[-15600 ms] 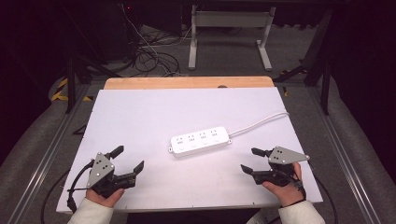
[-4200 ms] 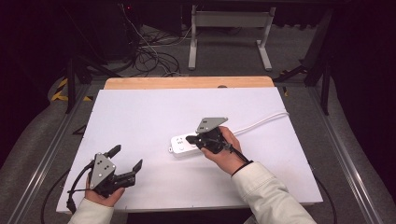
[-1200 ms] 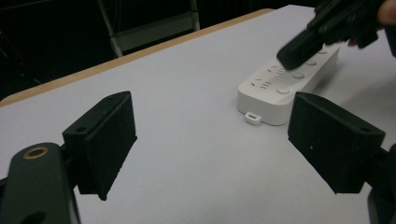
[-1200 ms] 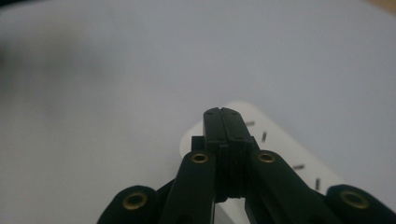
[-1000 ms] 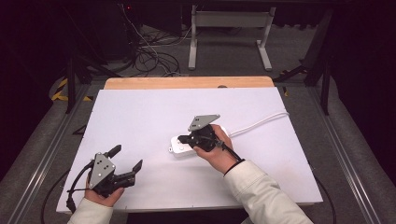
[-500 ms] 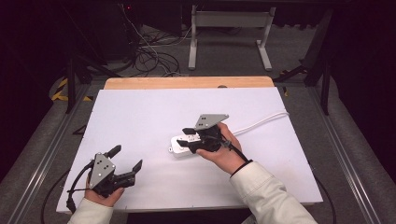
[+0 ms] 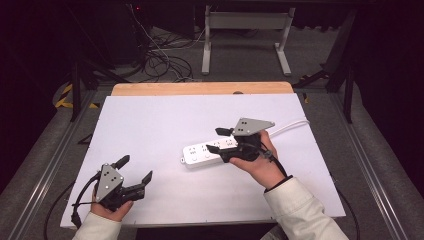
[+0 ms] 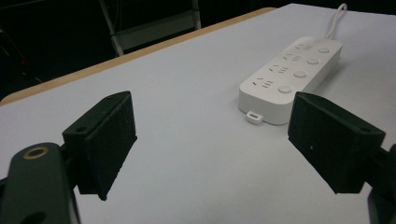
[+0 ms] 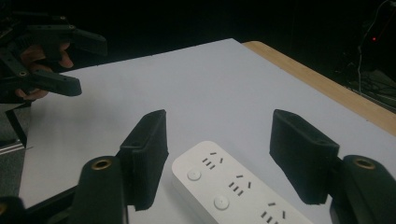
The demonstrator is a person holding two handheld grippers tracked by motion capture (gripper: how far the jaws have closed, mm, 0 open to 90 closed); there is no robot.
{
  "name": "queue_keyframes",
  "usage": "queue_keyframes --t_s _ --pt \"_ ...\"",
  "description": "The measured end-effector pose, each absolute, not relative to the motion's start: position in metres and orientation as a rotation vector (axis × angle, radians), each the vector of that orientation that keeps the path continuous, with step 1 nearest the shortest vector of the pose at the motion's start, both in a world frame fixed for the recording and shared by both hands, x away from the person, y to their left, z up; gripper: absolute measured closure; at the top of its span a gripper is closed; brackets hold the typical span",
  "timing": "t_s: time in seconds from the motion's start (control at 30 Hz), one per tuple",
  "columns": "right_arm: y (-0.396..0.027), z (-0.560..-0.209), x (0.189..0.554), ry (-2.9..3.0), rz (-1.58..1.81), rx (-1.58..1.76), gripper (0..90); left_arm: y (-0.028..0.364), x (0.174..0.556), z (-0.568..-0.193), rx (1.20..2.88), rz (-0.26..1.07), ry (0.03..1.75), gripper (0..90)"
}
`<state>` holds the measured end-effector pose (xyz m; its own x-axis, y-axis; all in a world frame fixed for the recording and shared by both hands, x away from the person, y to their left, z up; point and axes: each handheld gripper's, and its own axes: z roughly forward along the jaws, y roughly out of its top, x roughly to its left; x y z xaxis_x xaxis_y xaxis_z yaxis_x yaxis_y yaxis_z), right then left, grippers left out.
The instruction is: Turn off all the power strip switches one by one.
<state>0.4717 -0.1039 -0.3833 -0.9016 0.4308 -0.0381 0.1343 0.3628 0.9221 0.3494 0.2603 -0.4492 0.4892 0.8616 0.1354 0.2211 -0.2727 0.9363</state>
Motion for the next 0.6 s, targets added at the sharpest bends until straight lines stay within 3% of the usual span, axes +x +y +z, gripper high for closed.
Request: queue_keyframes --t_s 0.17,0.6 --pt "-0.124 -0.382 0.47 2.312 1.581 0.538 29.1 0.26 0.349 -0.449 1.767 0.831 0.918 15.7" --pt "-0.185 -0.387 0.46 2.241 1.583 0.663 25.1 0.26 0.349 -0.449 1.77 0.832 0.919 15.7"
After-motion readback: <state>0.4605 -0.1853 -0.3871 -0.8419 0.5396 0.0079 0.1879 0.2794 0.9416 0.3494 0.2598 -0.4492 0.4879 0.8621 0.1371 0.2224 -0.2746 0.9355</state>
